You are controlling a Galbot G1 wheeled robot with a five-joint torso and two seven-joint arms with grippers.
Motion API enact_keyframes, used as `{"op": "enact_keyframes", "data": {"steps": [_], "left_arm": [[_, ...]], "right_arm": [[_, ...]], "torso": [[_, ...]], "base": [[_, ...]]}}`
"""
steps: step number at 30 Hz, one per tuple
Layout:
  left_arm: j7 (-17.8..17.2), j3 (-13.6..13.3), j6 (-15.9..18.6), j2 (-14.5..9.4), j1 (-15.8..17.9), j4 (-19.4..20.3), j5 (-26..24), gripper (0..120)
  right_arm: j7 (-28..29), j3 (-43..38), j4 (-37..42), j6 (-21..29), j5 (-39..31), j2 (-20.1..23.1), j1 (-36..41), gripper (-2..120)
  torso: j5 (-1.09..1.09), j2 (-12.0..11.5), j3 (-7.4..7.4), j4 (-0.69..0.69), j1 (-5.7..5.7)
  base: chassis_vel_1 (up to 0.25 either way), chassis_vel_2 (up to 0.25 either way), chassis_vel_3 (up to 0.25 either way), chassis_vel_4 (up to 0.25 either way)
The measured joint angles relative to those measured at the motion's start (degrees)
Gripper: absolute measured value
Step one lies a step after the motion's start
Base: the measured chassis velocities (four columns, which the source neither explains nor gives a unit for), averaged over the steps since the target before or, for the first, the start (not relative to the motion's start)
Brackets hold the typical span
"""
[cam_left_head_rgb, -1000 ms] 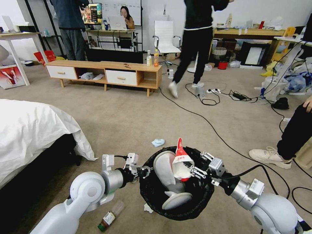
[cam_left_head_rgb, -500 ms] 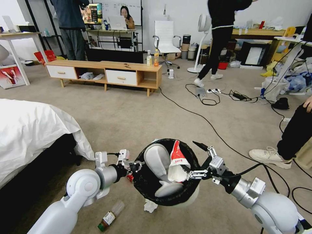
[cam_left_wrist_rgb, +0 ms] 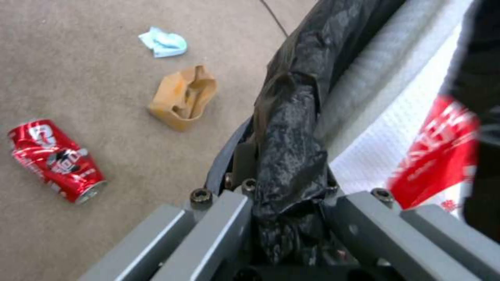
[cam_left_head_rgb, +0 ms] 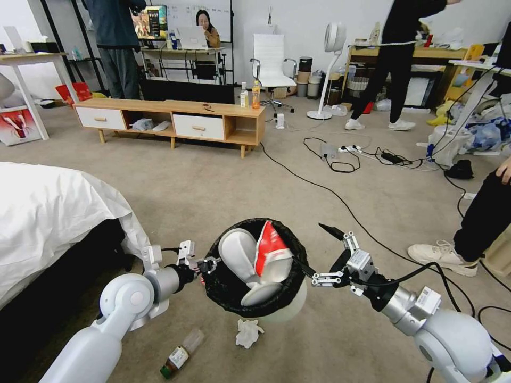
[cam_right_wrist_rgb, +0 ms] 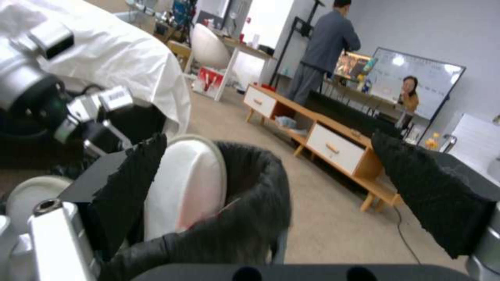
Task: Pick up the trash bin and place the garbage on the floor into it.
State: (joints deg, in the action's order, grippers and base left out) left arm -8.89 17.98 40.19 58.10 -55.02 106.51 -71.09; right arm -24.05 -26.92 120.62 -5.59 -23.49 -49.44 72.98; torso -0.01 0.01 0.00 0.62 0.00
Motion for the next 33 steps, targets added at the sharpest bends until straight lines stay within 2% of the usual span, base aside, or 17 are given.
{"op": "enact_keyframes", "data": {"steps": [10,12,13,14,18,20,21,23,24,25,26,28,29,30,31,32,33], "left_arm": [[-0.24,-0.13,0.0,0.15,-1.96,4.03,0.4,2],[0.08,-0.92,0.05,-0.35,-3.06,5.91,1.12,2],[0.08,-0.92,0.05,-0.35,-3.06,5.91,1.12,2],[0.27,-1.27,0.09,-0.45,-3.63,6.81,1.55,2],[0.4,-1.23,0.1,-0.36,-4.43,7.94,2.19,2],[0.42,1.02,0.18,-0.23,-5.95,9.73,2.6,2],[0.42,1.02,0.18,-0.23,-5.95,9.73,2.6,2],[0.35,5.33,0.51,-0.23,-8.09,11.93,2.78,2],[0.35,5.33,0.51,-0.23,-8.09,11.93,2.78,2],[-0.26,8.73,1.11,-0.49,-9.83,13.39,2.76,2],[-0.26,8.73,1.11,-0.49,-9.83,13.39,2.76,2],[-1.83,13.79,1.81,-1.18,-12.41,15.14,2.67,2],[-1.83,13.79,1.81,-1.18,-12.41,15.14,2.67,2],[-2.7,15.56,1.89,-1.37,-13.25,15.75,2.49,2],[-2.7,15.56,1.89,-1.37,-13.25,15.75,2.49,2],[-5.62,19.31,1.91,-1.5,-14.8,17.17,1.86,2],[-5.62,19.31,1.91,-1.5,-14.8,17.17,1.86,2]], "right_arm": [[0.76,0.92,-0.51,0.89,0.28,0.08,0.08,100],[0.85,0.2,0.46,4.65,0.07,0.72,0.56,100],[0.85,0.2,0.46,4.65,0.07,0.72,0.56,100],[1.13,-0.51,1.61,8.76,-0.9,0.99,0.86,100],[3.73,-1.04,2.92,12.16,-3.36,1.11,0.99,100],[4.67,-3.1,3.66,12.65,-4.26,0.75,0.8,100],[4.67,-3.1,3.66,12.65,-4.26,0.75,0.8,100],[4.64,-6.09,4.64,11.82,-4.73,0.27,0.74,100],[4.64,-6.09,4.64,11.82,-4.73,0.27,0.74,100],[4.51,-8.76,5.39,11.08,-5.42,-0.05,0.74,100],[4.51,-8.76,5.39,11.08,-5.42,-0.05,0.74,100],[4.19,-11.94,6.15,9.69,-6.19,-0.53,0.65,100],[4.19,-11.94,6.15,9.69,-6.19,-0.53,0.65,100],[4.26,-12.76,6.34,9.07,-6.54,-0.73,0.54,100],[4.26,-12.76,6.34,9.07,-6.54,-0.73,0.54,100],[4.76,-14.16,6.59,8.09,-7.38,-1.38,0.31,100],[4.76,-14.16,6.59,8.09,-7.38,-1.38,0.31,100]], "torso": [[0.01,0.0,0.0,0.0,0.0],[0.01,0.0,0.0,0.01,0.0],[0.01,0.0,0.0,0.01,0.0],[0.01,0.0,0.0,0.02,0.0],[0.0,0.0,0.0,0.01,0.0],[0.0,0.0,0.0,0.01,0.0],[0.0,0.0,0.0,0.01,0.0],[0.01,0.0,0.0,0.0,0.0],[0.01,0.0,0.0,0.0,0.0],[0.0,0.0,0.0,0.0,0.0],[0.0,0.0,0.0,0.0,0.0],[0.01,0.0,0.0,-0.01,0.0],[0.01,0.0,0.0,-0.01,0.0],[0.0,0.0,0.0,-0.01,0.0],[0.0,0.0,0.0,-0.01,0.0],[-0.01,0.0,0.0,-0.01,0.0],[-0.01,0.0,0.0,-0.01,0.0]], "base": [[0.0,0.0,0.0,0.0],[0.0,0.0,0.0,0.0],[0.0,0.0,0.0,0.0],[0.0,0.0,0.0,0.0],[0.0,0.0,0.0,0.0],[0.0,0.0,0.0,0.0],[0.0,0.0,0.0,0.0],[0.0,0.0,0.0,0.0],[0.0,0.0,0.0,0.0],[0.0,0.0,0.0,0.0],[0.0,0.0,0.0,0.0],[0.0,0.0,0.0,0.0],[0.0,0.0,0.0,0.0],[0.0,0.0,0.0,0.0],[0.0,0.0,0.0,0.0],[0.0,0.0,0.0,0.0],[0.0,0.0,0.0,0.0]]}}
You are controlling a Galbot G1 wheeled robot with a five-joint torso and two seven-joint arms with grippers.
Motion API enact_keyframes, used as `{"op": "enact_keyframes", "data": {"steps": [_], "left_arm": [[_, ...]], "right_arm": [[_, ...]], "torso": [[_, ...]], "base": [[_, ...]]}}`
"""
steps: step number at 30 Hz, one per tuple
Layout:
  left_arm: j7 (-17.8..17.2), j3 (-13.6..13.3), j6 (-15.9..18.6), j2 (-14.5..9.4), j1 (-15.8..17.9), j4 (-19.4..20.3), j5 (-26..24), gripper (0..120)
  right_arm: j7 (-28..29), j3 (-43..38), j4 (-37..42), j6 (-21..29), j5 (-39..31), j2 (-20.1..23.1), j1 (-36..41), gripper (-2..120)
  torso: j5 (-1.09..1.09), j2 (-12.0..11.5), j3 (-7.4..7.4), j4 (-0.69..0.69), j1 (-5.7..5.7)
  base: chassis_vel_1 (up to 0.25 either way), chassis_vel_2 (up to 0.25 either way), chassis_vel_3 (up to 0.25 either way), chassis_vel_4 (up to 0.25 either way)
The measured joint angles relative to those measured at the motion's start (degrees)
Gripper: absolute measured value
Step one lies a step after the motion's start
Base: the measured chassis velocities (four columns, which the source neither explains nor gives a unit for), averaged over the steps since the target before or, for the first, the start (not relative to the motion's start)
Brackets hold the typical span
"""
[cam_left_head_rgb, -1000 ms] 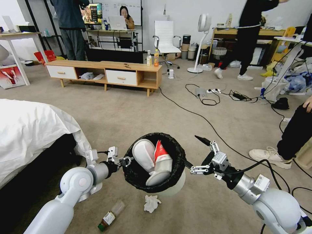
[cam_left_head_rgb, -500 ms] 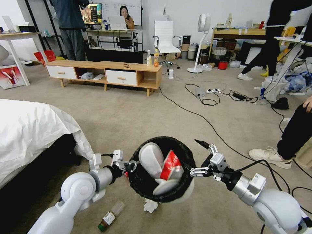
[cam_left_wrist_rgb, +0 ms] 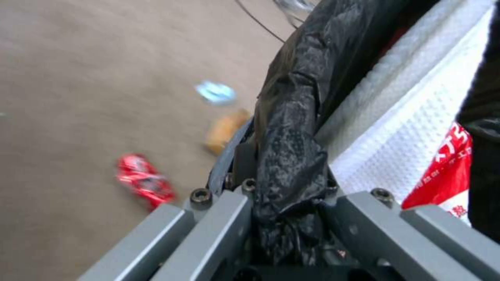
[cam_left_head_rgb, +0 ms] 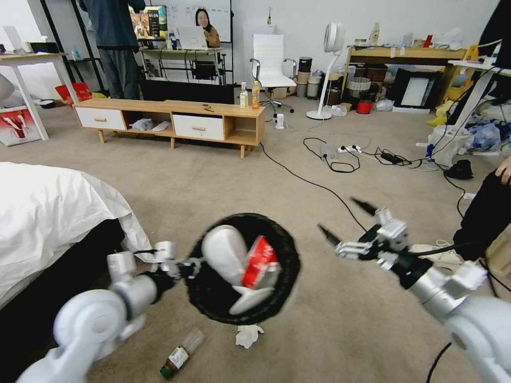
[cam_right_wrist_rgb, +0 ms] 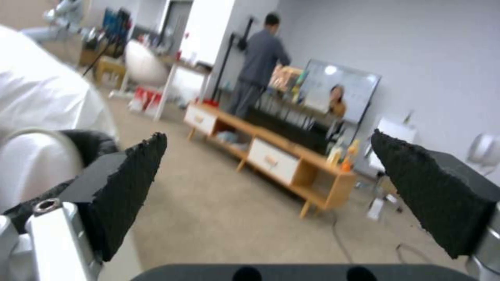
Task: Pick up the trash bin and place the garbage on the floor into it.
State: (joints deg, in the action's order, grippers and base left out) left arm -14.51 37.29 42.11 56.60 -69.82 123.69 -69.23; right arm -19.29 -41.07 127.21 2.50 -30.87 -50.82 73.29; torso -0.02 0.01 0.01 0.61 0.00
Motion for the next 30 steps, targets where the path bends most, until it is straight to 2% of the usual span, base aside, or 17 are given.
{"op": "enact_keyframes", "data": {"steps": [2,3,4,6,8,9,10,12,13,14,15,16,18,20,22,25,30], "left_arm": [[-1.9,4.34,0.01,0.94,-1.53,1.53,1.09,2],[-1.9,4.34,0.01,0.94,-1.53,1.53,1.09,2],[-2.15,6.44,0.03,2.01,-2.06,2.25,2.37,2],[-2.18,6.76,0.03,2.21,-2.12,2.37,2.59,2],[-2.21,9.35,-0.36,4.38,-2.78,3.48,4.78,2],[-2.21,9.35,-0.36,4.38,-2.78,3.48,4.78,2],[-2.21,10.28,-1.02,5.38,-3.23,4.08,6.02,2],[-2.21,10.54,-1.32,5.72,-3.44,4.35,6.57,2],[-2.11,11.02,-2.23,6.57,-4.15,5.09,8.36,2],[-2.11,11.02,-2.23,6.57,-4.15,5.09,8.36,2],[-1.99,11.3,-2.9,7.35,-4.9,5.85,10.06,2],[-1.99,11.3,-2.9,7.35,-4.9,5.85,10.06,2],[-1.79,11.52,-3.63,8.72,-5.91,7.5,12.08,2],[-1.79,11.52,-3.63,8.72,-5.91,7.5,12.08,2],[-1.77,11.69,-3.7,9.56,-6.41,8.67,12.8,2],[-1.74,11.62,-3.71,9.74,-6.73,9.02,13.21,2],[-1.09,11.26,-3.62,10.1,-6.71,9.43,13.37,2]], "right_arm": [[0.77,-1.11,-0.26,-0.9,-0.47,-1.52,-0.34,100],[0.77,-1.11,-0.26,-0.9,-0.47,-1.52,-0.34,100],[1.06,-1.37,-0.74,-1.12,-0.42,-2.4,-0.37,100],[1.18,-1.39,-0.86,-1.15,-0.37,-2.62,-0.35,100],[3.64,-1.4,-2.02,-0.16,1.7,-3.95,0.34,100],[3.64,-1.4,-2.02,-0.16,1.7,-3.95,0.34,100],[5.88,-1.22,-2.84,2.08,4.16,-4.58,1.03,100],[6.87,-1.06,-3.16,3.02,5.21,-4.8,1.3,100],[10.23,-0.4,-3.95,6.19,7.65,-5.53,2.03,100],[10.23,-0.4,-3.95,6.19,7.65,-5.53,2.03,100],[14.96,0.79,-4.84,10.12,9.67,-6.64,2.83,100],[14.96,0.79,-4.84,10.12,9.67,-6.64,2.83,100],[23.65,3.22,-6.7,18.41,11.66,-9.15,4.13,100],[23.65,3.22,-6.7,18.41,11.66,-9.15,4.13,100],[26.71,5.43,-10.53,20.07,14.18,-11.53,5.22,100],[27.42,7.0,-13.54,20.08,15.44,-12.63,5.73,100],[28.15,9.51,-18.73,18.43,18.01,-14.28,5.76,100]], "torso": [[0.01,-0.01,0.0,0.01,0.0],[0.01,-0.01,0.0,0.01,0.0],[0.01,-0.01,0.0,0.01,0.0],[0.01,-0.01,0.0,0.01,0.0],[0.0,-0.01,0.0,0.01,0.0],[0.0,-0.01,0.0,0.01,0.0],[0.01,-0.01,-0.01,0.02,0.0],[0.01,-0.01,-0.01,0.02,0.0],[0.01,-0.01,-0.01,0.02,0.0],[0.01,-0.01,-0.01,0.02,0.0],[0.02,-0.01,-0.01,0.02,0.0],[0.02,-0.01,-0.01,0.02,0.0],[0.01,-0.01,-0.01,0.02,0.0],[0.01,-0.01,-0.01,0.02,0.0],[0.03,-0.01,-0.01,0.02,0.0],[0.02,-0.01,-0.01,0.02,0.0],[0.03,-0.01,0.0,0.02,0.0]], "base": [[0.0,0.0,0.0,0.0],[0.0,0.0,0.0,0.0],[0.0,0.0,0.0,0.0],[0.0,0.0,0.0,0.0],[0.0,0.0,0.0,0.0],[0.0,0.0,0.0,0.0],[0.0,0.0,0.0,0.0],[0.0,0.0,0.0,0.0],[0.0,0.0,0.0,0.0],[0.0,0.0,0.0,0.0],[0.0,0.0,0.0,0.0],[0.0,0.0,0.0,0.0],[0.0,0.0,0.0,0.0],[0.0,0.0,0.0,0.0],[0.0,0.0,0.0,0.0],[0.0,0.0,0.0,0.0],[0.0,0.0,0.0,0.0]]}}
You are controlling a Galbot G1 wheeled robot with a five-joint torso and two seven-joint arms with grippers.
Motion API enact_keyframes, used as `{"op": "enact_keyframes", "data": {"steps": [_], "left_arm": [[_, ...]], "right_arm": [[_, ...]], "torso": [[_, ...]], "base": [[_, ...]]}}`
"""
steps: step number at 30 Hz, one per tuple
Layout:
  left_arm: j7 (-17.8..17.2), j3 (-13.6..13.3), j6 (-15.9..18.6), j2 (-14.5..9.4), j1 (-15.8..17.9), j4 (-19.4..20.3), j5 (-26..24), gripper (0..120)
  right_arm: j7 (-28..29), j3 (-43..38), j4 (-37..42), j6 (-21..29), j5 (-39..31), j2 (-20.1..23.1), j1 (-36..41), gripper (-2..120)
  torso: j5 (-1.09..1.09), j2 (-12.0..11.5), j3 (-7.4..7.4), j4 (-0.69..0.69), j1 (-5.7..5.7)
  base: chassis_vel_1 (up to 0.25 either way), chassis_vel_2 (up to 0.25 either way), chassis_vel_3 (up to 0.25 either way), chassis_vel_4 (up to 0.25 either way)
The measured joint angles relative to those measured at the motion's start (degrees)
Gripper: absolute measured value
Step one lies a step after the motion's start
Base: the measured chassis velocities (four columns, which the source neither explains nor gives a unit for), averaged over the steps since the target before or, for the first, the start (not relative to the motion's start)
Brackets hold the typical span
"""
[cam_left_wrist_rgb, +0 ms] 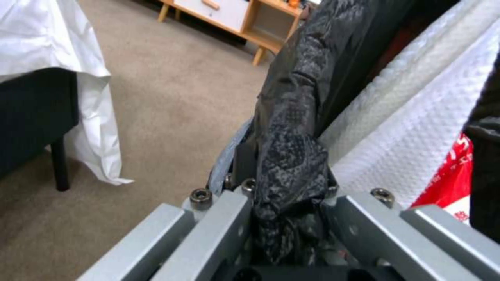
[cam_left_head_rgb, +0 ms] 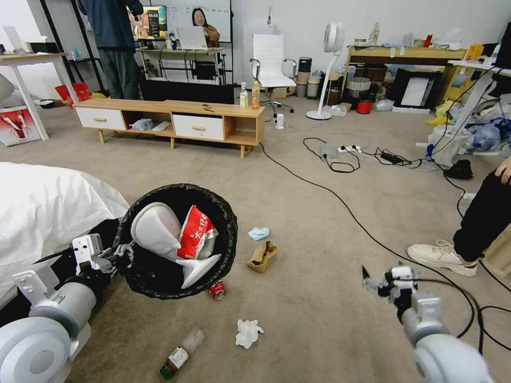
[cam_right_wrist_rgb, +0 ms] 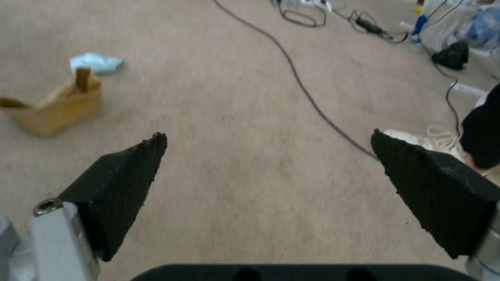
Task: Pick up the trash bin and place the garbage on the floor into it.
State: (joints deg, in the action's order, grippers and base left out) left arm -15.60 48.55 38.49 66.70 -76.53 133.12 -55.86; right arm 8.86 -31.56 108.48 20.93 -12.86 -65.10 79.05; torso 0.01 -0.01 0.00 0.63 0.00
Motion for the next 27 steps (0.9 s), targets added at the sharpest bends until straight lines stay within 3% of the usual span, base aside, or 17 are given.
{"op": "enact_keyframes", "data": {"steps": [11,27], "left_arm": [[0.18,0.45,0.11,-0.36,-0.66,1.98,-1.14,2],[0.3,0.43,0.3,-0.25,-0.75,3.02,-2.14,2]], "right_arm": [[-0.71,1.12,-3.38,-2.11,1.33,-1.13,-0.63,100],[-1.67,1.0,-3.75,-3.44,1.99,-1.32,-0.82,100]], "torso": [[-0.01,0.0,0.0,-0.01,0.0],[-0.02,0.0,0.0,-0.01,0.0]], "base": [[0.022,0.02,0.018,0.019],[0.107,0.101,0.103,0.099]]}}
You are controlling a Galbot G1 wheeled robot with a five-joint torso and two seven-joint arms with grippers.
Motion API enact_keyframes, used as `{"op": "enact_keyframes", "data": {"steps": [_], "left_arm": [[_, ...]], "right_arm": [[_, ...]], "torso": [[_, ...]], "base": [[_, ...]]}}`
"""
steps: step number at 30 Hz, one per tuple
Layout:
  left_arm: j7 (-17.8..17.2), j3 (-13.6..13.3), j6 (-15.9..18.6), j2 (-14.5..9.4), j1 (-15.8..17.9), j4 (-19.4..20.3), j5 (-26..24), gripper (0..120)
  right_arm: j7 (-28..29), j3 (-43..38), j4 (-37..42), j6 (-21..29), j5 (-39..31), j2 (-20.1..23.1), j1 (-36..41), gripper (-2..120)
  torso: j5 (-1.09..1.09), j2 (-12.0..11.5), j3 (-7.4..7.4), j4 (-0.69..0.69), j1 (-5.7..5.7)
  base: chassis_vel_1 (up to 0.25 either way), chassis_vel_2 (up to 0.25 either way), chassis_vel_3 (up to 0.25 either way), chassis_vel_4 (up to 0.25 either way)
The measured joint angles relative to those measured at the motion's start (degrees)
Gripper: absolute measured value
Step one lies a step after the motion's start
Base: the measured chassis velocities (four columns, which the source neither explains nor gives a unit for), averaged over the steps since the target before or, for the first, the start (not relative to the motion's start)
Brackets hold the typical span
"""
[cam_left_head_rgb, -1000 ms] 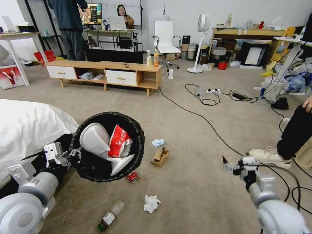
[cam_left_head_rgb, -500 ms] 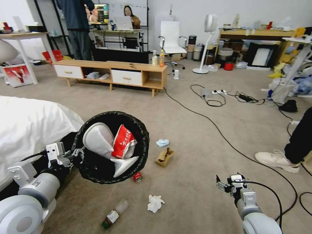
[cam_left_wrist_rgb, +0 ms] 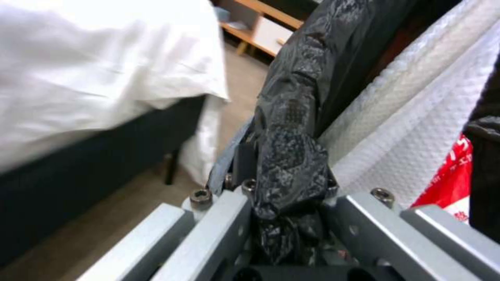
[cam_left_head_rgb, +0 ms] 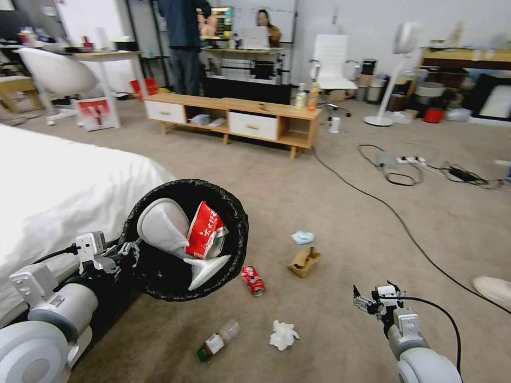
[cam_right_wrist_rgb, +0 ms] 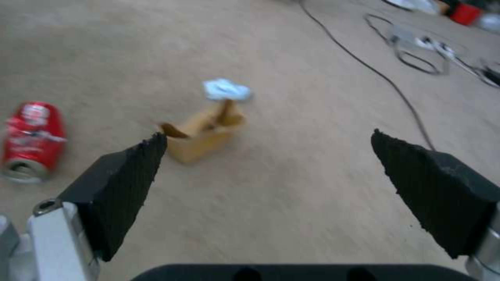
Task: Pick up the trash bin and place the garbage on the floor into it.
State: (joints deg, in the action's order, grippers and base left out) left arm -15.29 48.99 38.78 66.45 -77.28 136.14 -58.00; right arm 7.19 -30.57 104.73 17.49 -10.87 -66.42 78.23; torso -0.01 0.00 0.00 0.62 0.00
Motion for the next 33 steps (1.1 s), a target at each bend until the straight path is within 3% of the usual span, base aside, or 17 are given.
{"op": "enact_keyframes", "data": {"steps": [11,15,19,22,24,25,28,33], "left_arm": [[0.16,-0.09,-0.29,0.1,0.05,0.14,0.27,2],[0.5,-0.25,-0.43,0.19,0.02,0.37,0.31,2],[0.67,-0.3,-0.44,0.18,0.02,0.58,0.31,2],[0.84,-0.45,-0.44,0.07,0.02,0.78,0.32,2],[1.0,-0.56,-0.44,0.0,0.07,0.94,0.32,2],[1.0,-0.56,-0.44,0.0,0.07,0.94,0.32,2],[1.04,-0.62,-0.37,0.0,0.09,1.02,0.33,2],[1.07,-0.69,-0.33,0.0,-0.03,1.02,0.33,2]], "right_arm": [[-0.03,-0.02,0.06,-0.18,0.25,-0.09,0.08,100],[0.28,0.04,-0.04,-0.17,0.32,-0.13,0.2,100],[0.45,0.39,-0.48,0.09,0.37,-0.22,0.24,100],[1.62,0.95,-0.52,3.49,-0.59,-0.22,0.43,100],[1.98,1.09,0.53,10.76,-2.99,0.02,0.59,100],[1.98,1.09,0.53,10.76,-2.99,0.02,0.59,100],[-0.03,0.67,2.38,22.69,-6.57,0.16,0.38,100],[-5.48,0.48,1.88,25.17,-3.1,0.51,-0.25,100]], "torso": [[0.01,0.0,0.0,-0.04,0.0],[0.0,0.0,0.0,0.06,0.0],[0.01,0.0,0.0,0.01,0.0],[0.01,0.0,0.0,0.0,0.0],[0.01,0.0,0.0,0.01,0.0],[0.01,0.0,0.0,0.01,0.0],[0.01,0.0,0.0,0.0,0.0],[0.0,0.0,0.0,0.0,0.0]], "base": [[0.1,0.096,0.106,0.103],[0.0,0.0,0.0,0.0],[0.0,0.0,0.0,0.0],[0.0,0.0,0.0,0.0],[0.0,0.0,0.0,0.0],[0.0,0.0,0.0,0.0],[0.0,0.0,0.0,0.0],[0.0,0.0,0.0,0.0]]}}
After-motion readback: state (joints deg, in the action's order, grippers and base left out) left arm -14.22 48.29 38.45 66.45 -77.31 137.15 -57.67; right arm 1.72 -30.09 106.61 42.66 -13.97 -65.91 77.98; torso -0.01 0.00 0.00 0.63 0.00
